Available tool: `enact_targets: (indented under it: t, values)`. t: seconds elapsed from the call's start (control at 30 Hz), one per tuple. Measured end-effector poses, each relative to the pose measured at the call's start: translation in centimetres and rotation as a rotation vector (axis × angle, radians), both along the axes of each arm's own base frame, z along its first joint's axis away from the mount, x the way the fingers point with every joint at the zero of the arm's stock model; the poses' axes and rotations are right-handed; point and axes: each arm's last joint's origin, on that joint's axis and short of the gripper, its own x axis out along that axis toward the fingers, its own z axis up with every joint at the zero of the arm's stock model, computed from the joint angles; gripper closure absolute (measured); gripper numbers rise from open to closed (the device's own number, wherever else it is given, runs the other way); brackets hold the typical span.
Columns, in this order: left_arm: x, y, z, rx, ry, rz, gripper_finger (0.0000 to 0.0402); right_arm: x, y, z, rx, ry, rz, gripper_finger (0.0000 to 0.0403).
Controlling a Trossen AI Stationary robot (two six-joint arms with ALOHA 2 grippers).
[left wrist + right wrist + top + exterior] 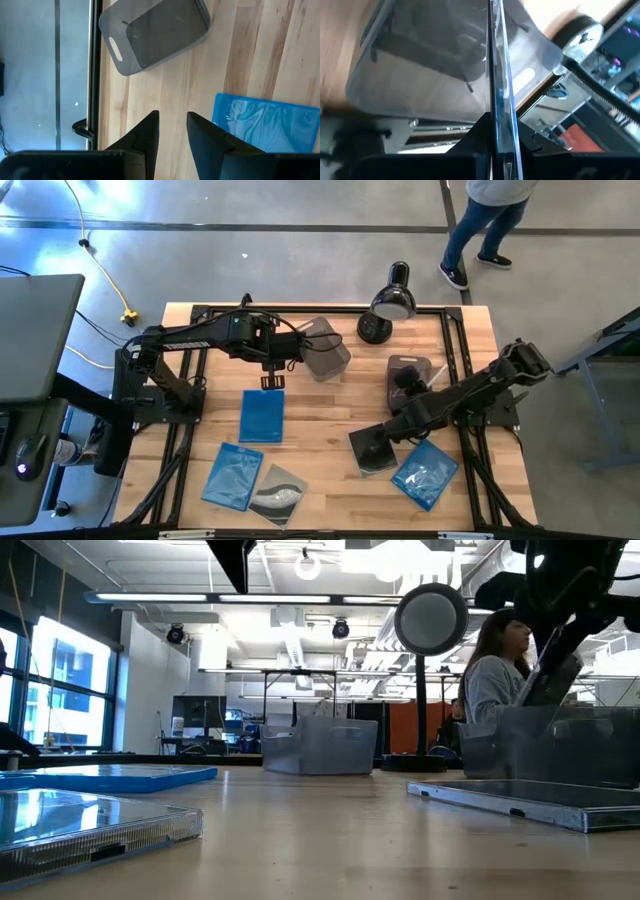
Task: Pick & place jewel cases by type
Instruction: Put the middle black CD case into the right black bin
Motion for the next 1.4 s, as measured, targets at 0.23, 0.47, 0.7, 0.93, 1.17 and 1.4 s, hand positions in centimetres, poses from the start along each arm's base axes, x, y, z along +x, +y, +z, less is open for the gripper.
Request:
enact_targets:
  t: [0.23, 0.47, 0.7, 0.93, 1.17, 1.4]
  values:
    - [0.0, 0.0, 0.0, -0.001, -0.002, 0.001, 0.0305, -0.8, -0.2, -1.8, 0.033, 0.182, 0.163, 0.0369]
    - [0.0, 0.0, 0.0, -0.003, -0.005, 0.000, 0.0305, -1.7, -0.9, -4.7, -0.066, 0.193, 0.240, 0.0369]
    - [0.1, 0.0, 0.0, -0.006, -0.008, -0.001, 0.0305, -2.0, -1.0, -5.1, -0.061, 0.195, 0.224, 0.0337]
    - [0.5, -0.1, 0.1, -0.023, -0.055, 0.001, 0.0305, -1.8, -0.9, -4.9, -0.051, 0.184, 0.219, 0.0298]
    - [1.1, -0.3, 0.3, -0.105, -0.133, -0.004, 0.0305, -2.1, -1.0, -4.4, -0.187, 0.170, 0.251, 0.0278]
    - [1.1, -0.3, 0.2, -0.116, -0.134, 0.010, 0.0305, -3.7, 0.2, -4.2, -0.065, 0.226, 0.090, 0.0276]
